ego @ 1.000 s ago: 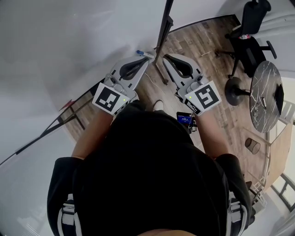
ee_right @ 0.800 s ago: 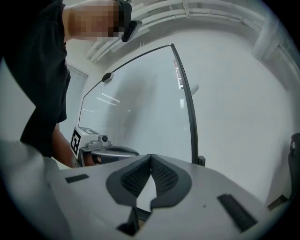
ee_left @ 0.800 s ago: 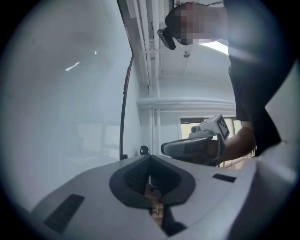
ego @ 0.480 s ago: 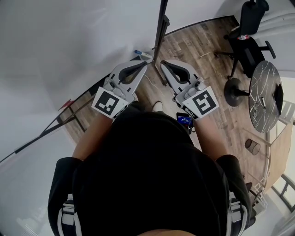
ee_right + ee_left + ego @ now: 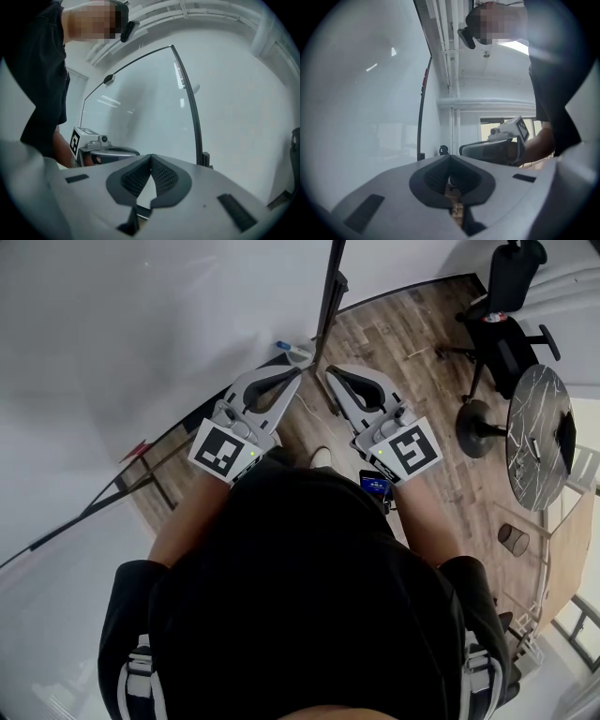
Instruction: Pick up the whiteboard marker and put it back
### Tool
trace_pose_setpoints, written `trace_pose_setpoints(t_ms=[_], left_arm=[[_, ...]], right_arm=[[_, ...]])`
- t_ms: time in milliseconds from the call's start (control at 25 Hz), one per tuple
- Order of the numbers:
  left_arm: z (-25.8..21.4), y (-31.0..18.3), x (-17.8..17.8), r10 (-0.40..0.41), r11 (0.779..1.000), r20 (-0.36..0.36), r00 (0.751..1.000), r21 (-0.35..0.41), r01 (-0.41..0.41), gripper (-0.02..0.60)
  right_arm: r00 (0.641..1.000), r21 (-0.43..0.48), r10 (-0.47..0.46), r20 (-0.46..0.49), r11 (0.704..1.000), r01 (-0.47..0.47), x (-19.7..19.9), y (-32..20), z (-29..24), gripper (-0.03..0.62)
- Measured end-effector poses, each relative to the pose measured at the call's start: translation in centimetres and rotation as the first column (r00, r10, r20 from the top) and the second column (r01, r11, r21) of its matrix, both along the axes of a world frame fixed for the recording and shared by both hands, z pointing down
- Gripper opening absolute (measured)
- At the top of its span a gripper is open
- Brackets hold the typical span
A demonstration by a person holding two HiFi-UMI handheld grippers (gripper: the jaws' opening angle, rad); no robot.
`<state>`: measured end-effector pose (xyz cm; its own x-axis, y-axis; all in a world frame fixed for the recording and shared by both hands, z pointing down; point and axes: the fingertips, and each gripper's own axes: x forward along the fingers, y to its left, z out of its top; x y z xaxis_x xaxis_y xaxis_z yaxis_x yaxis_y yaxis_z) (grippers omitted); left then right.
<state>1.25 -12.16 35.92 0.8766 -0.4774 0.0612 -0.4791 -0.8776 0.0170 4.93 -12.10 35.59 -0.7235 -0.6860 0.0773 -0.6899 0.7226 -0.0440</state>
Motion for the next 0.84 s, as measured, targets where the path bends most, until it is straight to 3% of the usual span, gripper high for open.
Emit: trace_pose_setpoints(t_ms=[840], left_arm=[[-0.2,-0.4,-1.7,-0.004,1.0,0.002,1.0,-0.006,0.004,0.003]], right_arm=[[1.0,0.004,0.009,-0.001,1.0,-0.009,-1.6,-0.2,-0.5,0.002]])
